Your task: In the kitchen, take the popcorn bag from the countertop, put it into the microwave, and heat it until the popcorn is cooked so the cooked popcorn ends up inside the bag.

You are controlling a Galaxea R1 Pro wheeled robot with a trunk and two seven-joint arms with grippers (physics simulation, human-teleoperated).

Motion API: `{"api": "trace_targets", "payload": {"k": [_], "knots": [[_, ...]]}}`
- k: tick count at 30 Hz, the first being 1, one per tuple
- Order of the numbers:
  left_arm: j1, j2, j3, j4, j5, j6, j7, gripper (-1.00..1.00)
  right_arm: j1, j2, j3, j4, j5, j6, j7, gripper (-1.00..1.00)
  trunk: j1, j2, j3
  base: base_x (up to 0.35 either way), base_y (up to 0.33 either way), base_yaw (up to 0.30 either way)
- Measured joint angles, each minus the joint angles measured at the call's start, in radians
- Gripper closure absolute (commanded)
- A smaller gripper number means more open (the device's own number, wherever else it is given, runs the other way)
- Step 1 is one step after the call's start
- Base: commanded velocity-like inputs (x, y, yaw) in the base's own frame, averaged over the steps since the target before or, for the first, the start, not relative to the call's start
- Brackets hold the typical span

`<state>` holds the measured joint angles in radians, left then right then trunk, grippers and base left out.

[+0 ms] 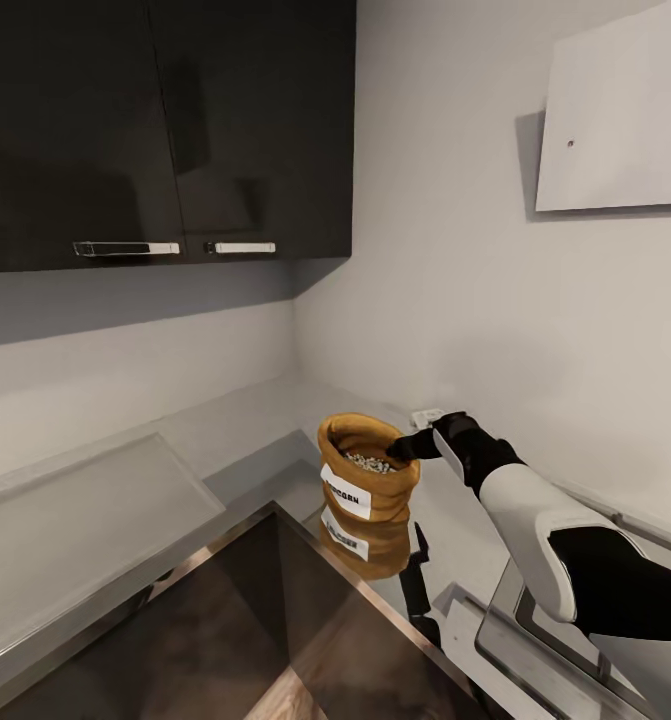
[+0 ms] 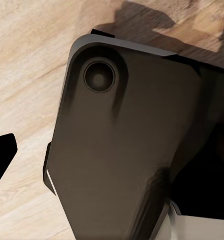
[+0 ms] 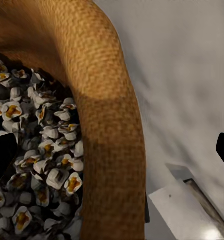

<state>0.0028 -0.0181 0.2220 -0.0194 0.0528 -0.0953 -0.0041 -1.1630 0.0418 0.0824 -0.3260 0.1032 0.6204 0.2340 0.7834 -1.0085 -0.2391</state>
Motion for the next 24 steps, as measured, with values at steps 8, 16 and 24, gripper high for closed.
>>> {"api": "trace_targets", "payload": {"k": [8,16,24], "knots": [[0.0,0.0,0.0,0.0,0.0,0.0,0.0,-1.0,0.0,0.0,0.0,-0.001,0.014,-0.002,-0.001,1.0,0.0,0.0,0.0,0.0,0.0,0.0],[0.0,0.0,0.0,0.0,0.0,0.0,0.0,-1.0,0.001,-0.002,0.002,-0.018,0.008,0.012,0.004,1.0,0.0,0.0,0.0,0.0,0.0,0.0],[0.0,0.0,0.0,-0.001,0.0,0.0,0.0,-1.0,0.001,-0.006,0.002,-0.053,0.006,0.064,0.011,1.0,0.0,0.0,0.0,0.0,0.0,0.0]]}}
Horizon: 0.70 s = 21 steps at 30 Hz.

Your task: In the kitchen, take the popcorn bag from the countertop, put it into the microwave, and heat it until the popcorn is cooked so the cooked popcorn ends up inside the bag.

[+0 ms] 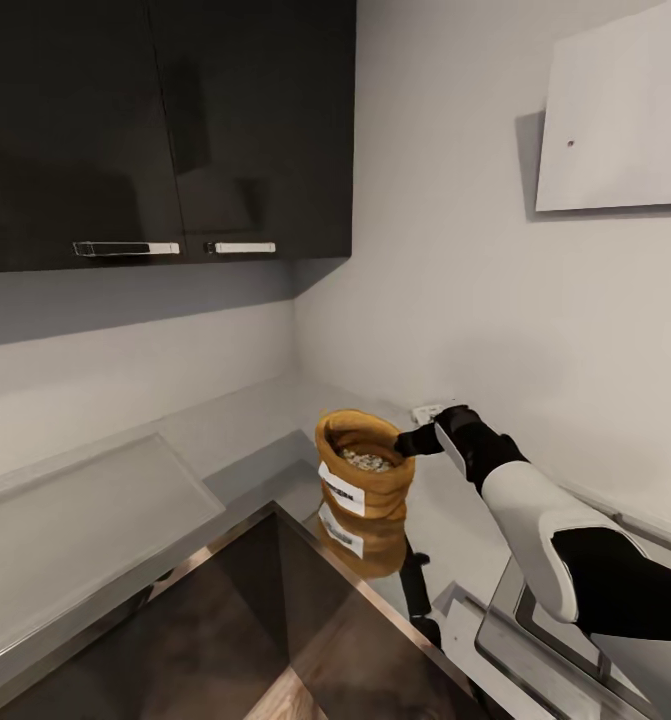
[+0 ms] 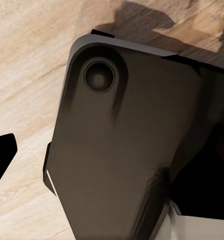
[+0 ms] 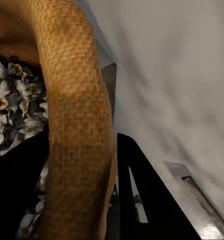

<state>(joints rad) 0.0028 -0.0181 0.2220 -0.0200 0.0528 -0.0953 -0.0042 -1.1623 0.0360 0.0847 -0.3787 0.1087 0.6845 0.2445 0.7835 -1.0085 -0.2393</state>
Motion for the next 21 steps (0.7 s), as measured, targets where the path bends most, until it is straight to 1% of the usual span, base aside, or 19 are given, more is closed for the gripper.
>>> {"api": "trace_targets", "payload": {"k": [2,3,5,6,9,18,21], "knots": [[0.0,0.0,0.0,0.0,0.0,0.0,0.0,-1.0,0.0,0.001,-0.005,-0.092,-0.003,0.089,0.0,1.0,0.0,0.0,0.0,0.0,0.0,0.0],[0.0,0.0,0.0,0.0,0.0,0.0,0.0,-1.0,0.0,0.002,-0.006,-0.143,-0.003,0.151,0.0,1.0,0.0,0.0,0.0,0.0,0.0,0.0],[0.0,0.0,0.0,0.001,0.0,0.0,0.0,-1.0,0.0,0.003,-0.009,-0.301,-0.012,0.324,-0.001,1.0,0.0,0.0,0.0,0.0,0.0,0.0],[0.0,0.0,0.0,0.001,0.0,0.0,0.0,-1.0,0.0,0.003,-0.009,-0.355,-0.014,0.359,-0.001,1.0,0.0,0.0,0.0,0.0,0.0,0.0],[0.0,0.0,0.0,0.001,0.0,0.0,0.0,-1.0,0.0,0.002,-0.011,-0.401,-0.013,0.36,-0.001,1.0,0.0,0.0,0.0,0.0,0.0,0.0],[0.0,-0.001,0.0,0.001,0.0,0.0,0.0,-1.0,0.0,-0.001,-0.012,-0.409,-0.011,0.359,-0.002,1.0,0.0,0.0,0.0,-0.004,0.0,0.0],[0.0,-0.002,-0.001,0.001,0.0,0.0,0.0,-1.0,0.0,-0.002,-0.012,-0.409,-0.012,0.36,-0.002,1.0,0.001,0.0,0.0,-0.287,0.0,0.0]]}}
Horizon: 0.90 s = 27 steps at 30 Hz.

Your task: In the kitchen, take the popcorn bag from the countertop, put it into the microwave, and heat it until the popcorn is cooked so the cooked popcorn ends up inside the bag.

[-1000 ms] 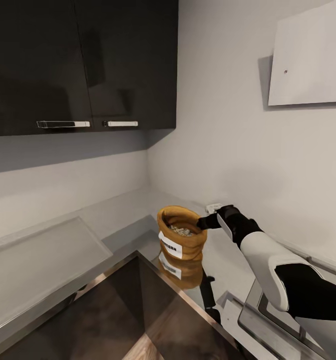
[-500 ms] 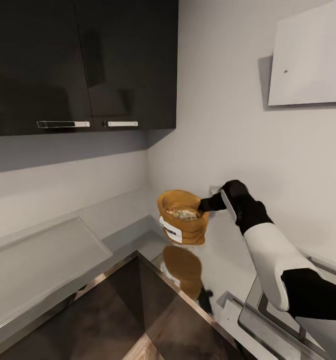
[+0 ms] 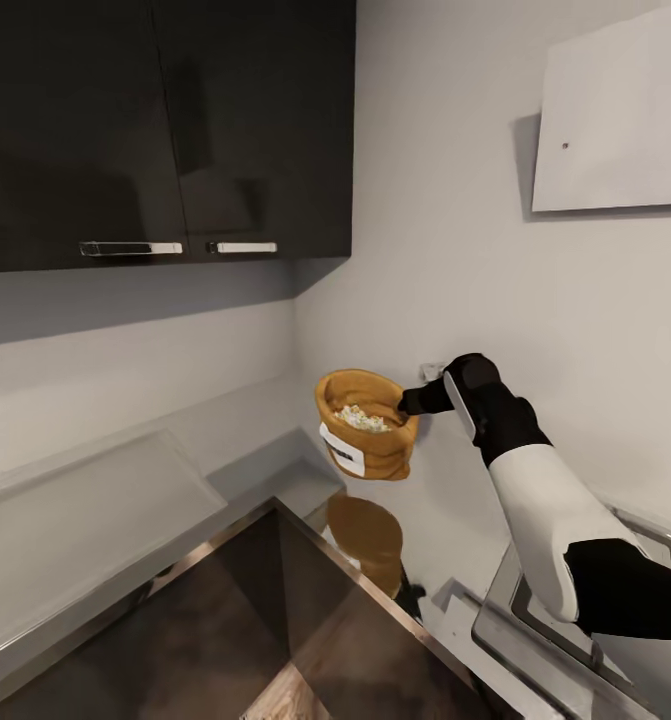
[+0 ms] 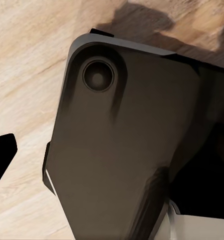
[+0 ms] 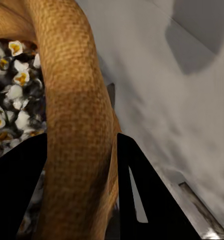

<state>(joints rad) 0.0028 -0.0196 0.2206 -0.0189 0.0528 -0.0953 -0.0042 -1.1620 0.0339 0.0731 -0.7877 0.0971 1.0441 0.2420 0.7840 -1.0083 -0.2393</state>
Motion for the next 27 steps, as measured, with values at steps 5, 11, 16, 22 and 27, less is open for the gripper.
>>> {"api": "trace_targets", "payload": {"k": [5,11,16,22,27], "knots": [[0.0,0.0,0.0,0.0,0.001,0.0,0.0,-1.0,0.0,-0.002,0.0,0.0,0.0,0.0,0.002,1.0,0.0,0.0,0.0,-0.34,0.0,0.0],[0.0,0.0,0.0,0.0,0.002,0.001,0.0,-1.0,0.0,-0.003,0.003,0.0,0.001,0.0,0.001,1.0,0.0,0.0,0.0,-0.345,0.0,0.0],[0.0,0.0,0.001,0.0,0.003,0.001,0.0,-1.0,0.0,-0.003,0.005,0.0,0.0,0.0,0.0,1.0,0.0,0.0,0.0,-0.346,0.0,0.0],[0.0,0.0,0.0,0.0,0.004,0.003,0.0,-1.0,0.0,-0.003,0.005,0.0,0.001,0.0,0.0,1.0,0.0,0.0,0.0,-0.346,0.054,0.0],[0.0,0.0,0.001,0.0,0.004,0.003,0.0,-1.0,0.0,-0.003,0.005,0.0,0.001,0.0,0.0,1.0,0.0,0.0,0.0,-0.346,0.089,0.0]]}}
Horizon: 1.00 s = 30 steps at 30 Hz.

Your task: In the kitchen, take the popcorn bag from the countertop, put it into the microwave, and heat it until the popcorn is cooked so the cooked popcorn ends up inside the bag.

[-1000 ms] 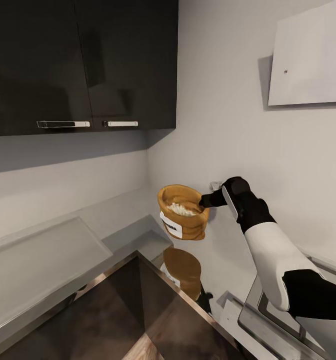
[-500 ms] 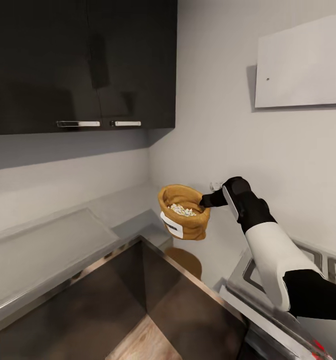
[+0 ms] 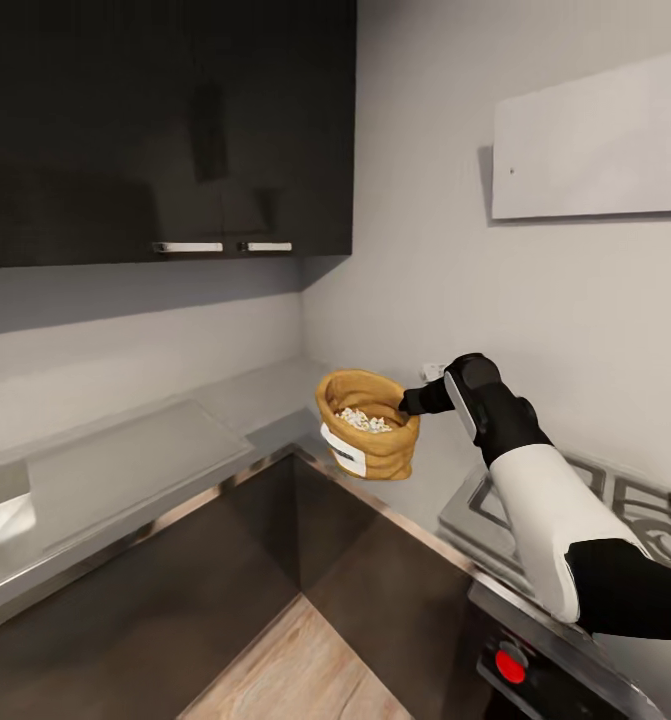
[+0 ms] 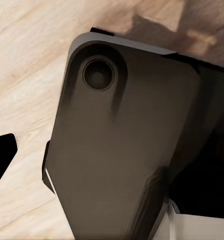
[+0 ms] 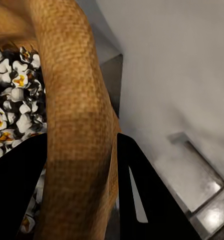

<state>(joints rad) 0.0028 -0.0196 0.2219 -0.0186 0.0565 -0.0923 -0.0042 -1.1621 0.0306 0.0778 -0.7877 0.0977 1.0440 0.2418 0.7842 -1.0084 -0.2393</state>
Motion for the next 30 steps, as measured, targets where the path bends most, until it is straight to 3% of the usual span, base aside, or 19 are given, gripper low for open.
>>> {"api": "trace_targets", "payload": {"k": [30], "knots": [[0.0,0.0,0.0,0.0,0.0,0.0,0.0,-1.0,0.0,-0.004,0.0,0.002,0.001,0.0,0.0,1.0,0.0,0.0,0.0,-0.346,0.034,0.0]]}}
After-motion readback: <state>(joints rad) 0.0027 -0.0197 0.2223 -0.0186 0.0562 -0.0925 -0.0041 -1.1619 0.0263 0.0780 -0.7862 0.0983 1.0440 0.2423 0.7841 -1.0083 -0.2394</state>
